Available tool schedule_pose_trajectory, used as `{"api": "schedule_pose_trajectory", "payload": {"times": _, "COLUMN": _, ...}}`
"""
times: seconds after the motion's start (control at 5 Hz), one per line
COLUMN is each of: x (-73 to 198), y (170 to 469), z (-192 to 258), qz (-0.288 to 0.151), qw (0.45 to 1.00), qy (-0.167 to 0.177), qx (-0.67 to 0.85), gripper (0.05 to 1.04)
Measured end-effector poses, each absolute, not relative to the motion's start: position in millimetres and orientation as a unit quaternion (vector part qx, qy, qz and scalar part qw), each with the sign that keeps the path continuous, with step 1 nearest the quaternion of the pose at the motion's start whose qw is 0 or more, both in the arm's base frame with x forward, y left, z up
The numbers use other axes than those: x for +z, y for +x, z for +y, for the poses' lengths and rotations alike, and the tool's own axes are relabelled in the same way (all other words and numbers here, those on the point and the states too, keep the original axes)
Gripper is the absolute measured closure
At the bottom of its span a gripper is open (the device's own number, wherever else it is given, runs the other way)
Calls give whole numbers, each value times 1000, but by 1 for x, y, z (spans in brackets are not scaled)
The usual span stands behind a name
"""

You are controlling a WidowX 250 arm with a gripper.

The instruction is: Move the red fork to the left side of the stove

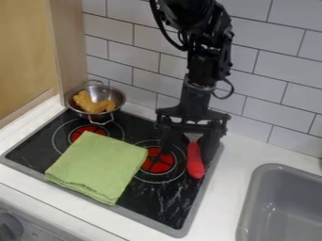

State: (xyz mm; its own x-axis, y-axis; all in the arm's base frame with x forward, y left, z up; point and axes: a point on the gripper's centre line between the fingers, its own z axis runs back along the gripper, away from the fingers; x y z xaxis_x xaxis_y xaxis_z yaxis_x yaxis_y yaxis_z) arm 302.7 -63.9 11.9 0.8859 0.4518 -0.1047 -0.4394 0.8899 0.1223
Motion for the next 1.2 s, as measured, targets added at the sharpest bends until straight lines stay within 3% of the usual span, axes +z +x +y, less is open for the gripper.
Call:
{"api": "schedule_pose_trajectory", "payload": {"times": 0.6, "x": 1, "y": 305, "z": -74, "qz": 58, "qw": 970, "qy": 49, "qx": 230, "gripper": 83}}
{"api": "schedule_pose_trajectory", "payload": {"times": 0.8, "x": 1, "y": 307, "z": -73, "qz": 53, "qw": 969, "qy": 53, "qx": 235, "gripper": 142}}
{"api": "schedule_pose_trajectory", "payload": {"times": 1.2, "x": -3, "y": 308, "z": -76, "qz": 37, "qw": 972, "qy": 37, "qx": 230, "gripper": 695}}
